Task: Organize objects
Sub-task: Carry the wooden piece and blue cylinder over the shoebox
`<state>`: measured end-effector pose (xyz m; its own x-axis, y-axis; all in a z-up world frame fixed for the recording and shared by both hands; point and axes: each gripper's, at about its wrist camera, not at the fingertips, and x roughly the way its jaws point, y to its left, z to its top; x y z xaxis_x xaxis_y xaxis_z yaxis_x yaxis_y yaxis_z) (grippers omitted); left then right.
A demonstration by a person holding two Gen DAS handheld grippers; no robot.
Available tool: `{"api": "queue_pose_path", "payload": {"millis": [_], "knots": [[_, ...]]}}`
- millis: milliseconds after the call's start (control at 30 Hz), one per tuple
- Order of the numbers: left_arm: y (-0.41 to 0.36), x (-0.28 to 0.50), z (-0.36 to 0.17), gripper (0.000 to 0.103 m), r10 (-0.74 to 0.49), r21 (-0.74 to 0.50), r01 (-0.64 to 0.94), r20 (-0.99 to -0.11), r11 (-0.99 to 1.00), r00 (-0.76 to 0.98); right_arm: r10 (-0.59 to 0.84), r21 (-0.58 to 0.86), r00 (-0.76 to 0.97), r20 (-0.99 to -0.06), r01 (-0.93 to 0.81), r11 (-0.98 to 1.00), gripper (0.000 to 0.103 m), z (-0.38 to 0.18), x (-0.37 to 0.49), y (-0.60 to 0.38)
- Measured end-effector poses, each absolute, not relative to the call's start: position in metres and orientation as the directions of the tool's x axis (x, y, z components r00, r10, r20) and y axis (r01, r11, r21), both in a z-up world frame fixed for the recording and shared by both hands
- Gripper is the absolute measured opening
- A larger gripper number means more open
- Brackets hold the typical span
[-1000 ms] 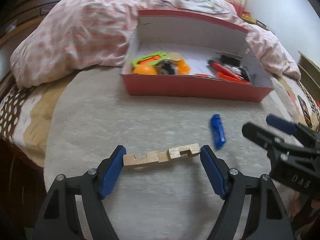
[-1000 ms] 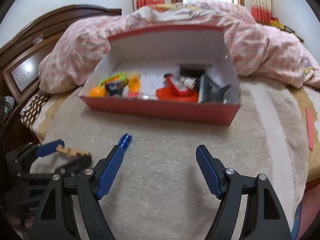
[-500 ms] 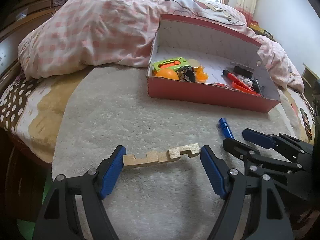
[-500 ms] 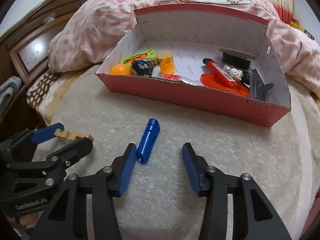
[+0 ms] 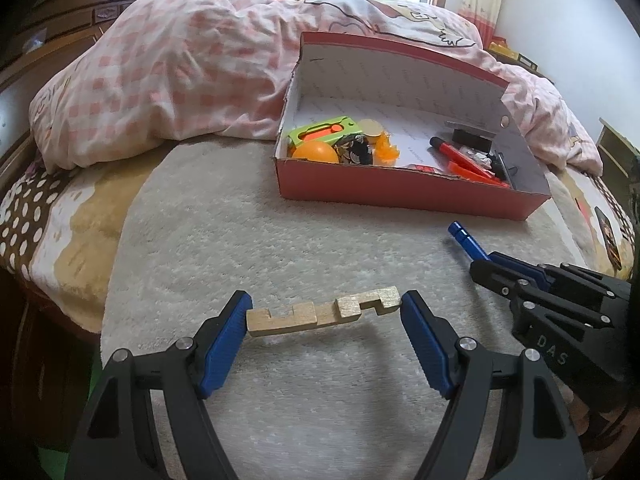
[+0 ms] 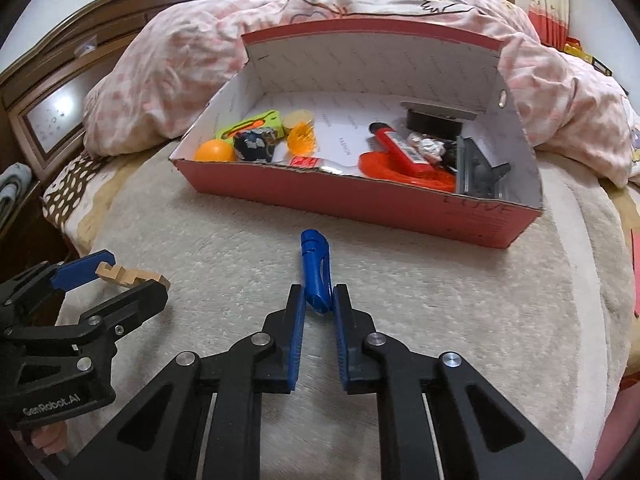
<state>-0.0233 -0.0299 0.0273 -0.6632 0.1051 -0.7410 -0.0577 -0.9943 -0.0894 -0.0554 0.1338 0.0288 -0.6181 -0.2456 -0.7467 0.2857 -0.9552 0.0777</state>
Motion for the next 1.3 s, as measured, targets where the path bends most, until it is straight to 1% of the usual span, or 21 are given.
{"api": "queue_pose_path", "payload": {"millis": [600, 967, 1300], "knots": [[0.005, -0.036, 0.053, 0.077, 0.125, -0.036, -0.140, -0.705, -0.989, -0.699, -0.269, 0.116, -0.656, -0.705, 0.268, -0.956, 0.015, 0.052, -0.045, 0.154], [0.026, -0.056, 0.076, 0.077, 0.132, 0.004, -0.180, -0.661, -0.984, -0.739, -0.246, 0.106, -0.690, -0.681, 0.240, -0.965, 0.015, 0.066, -0.052, 0.166], [0.035, -0.078, 0.087, 0.077, 0.122, 0.033, -0.187, -0.644, -0.982, -0.755, -0.230, 0.087, -0.709, -0.666, 0.232, -0.969, 0.015, 0.078, -0.070, 0.172]]}}
